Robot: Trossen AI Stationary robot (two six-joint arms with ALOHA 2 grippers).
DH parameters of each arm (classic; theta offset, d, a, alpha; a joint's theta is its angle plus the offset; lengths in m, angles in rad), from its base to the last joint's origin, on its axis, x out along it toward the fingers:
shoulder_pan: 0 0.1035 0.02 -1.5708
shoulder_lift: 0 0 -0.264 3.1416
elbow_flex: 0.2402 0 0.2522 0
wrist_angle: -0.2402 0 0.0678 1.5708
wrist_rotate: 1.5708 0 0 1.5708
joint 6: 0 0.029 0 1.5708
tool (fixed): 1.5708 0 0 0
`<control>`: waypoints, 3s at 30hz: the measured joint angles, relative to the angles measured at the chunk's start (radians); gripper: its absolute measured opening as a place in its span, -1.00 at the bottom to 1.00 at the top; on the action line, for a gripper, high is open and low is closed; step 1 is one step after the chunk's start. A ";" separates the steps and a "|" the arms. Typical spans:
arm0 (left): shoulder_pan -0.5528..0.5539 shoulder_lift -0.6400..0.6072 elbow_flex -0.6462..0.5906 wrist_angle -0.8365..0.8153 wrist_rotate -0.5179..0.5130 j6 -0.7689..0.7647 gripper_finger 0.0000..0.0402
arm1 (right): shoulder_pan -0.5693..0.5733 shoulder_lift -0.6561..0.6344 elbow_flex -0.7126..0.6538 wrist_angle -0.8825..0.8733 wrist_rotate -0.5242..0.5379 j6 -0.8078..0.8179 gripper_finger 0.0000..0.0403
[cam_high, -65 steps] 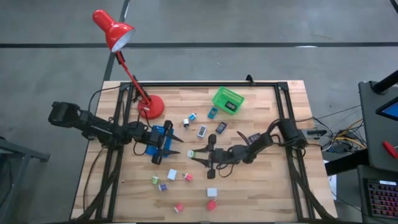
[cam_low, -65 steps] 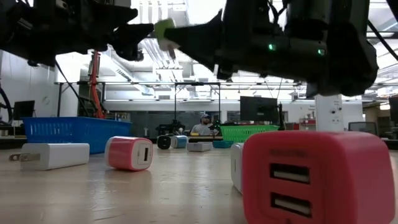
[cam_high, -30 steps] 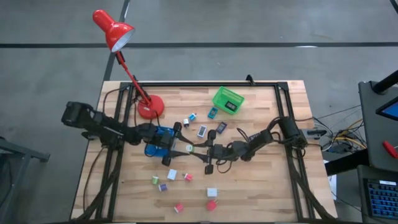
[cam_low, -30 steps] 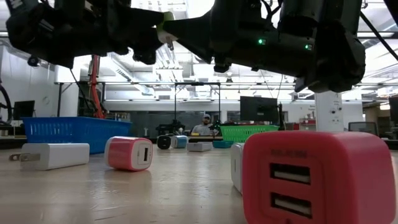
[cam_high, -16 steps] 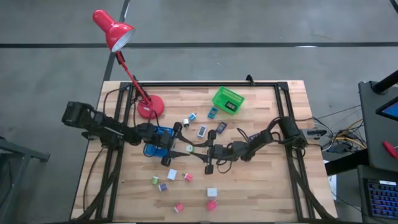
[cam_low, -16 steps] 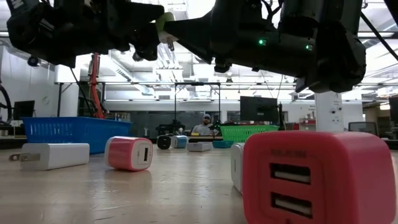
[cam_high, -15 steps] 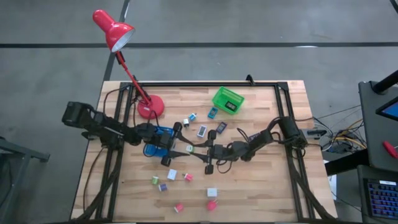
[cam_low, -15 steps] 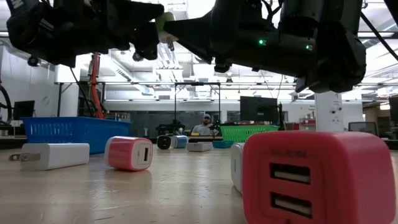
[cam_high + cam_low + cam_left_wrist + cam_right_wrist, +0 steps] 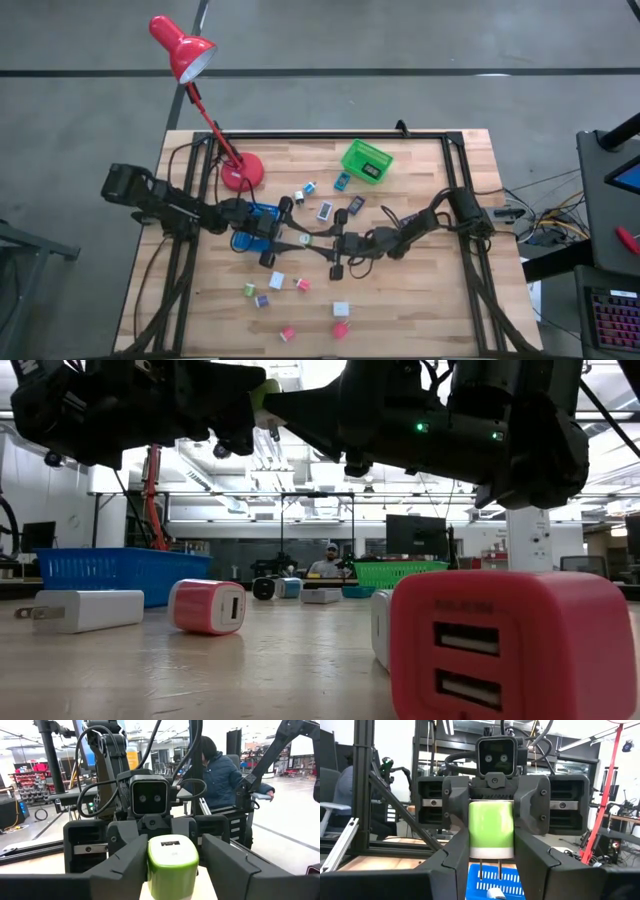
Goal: Pick & Place Office items
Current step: Put the right green charger adapter into the blue basket
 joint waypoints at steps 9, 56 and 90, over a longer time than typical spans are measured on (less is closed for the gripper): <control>0.000 0.001 0.000 -0.001 0.005 0.000 -0.22 | 0.000 0.000 0.000 0.000 -0.002 0.001 -0.42; 0.000 0.005 -0.001 -0.016 -0.029 0.101 -0.35 | 0.000 -0.002 -0.001 0.000 -0.019 -0.013 -0.42; 0.001 0.006 0.000 -0.025 -0.030 0.104 -0.35 | 0.005 -0.005 -0.005 -0.253 0.035 0.114 0.62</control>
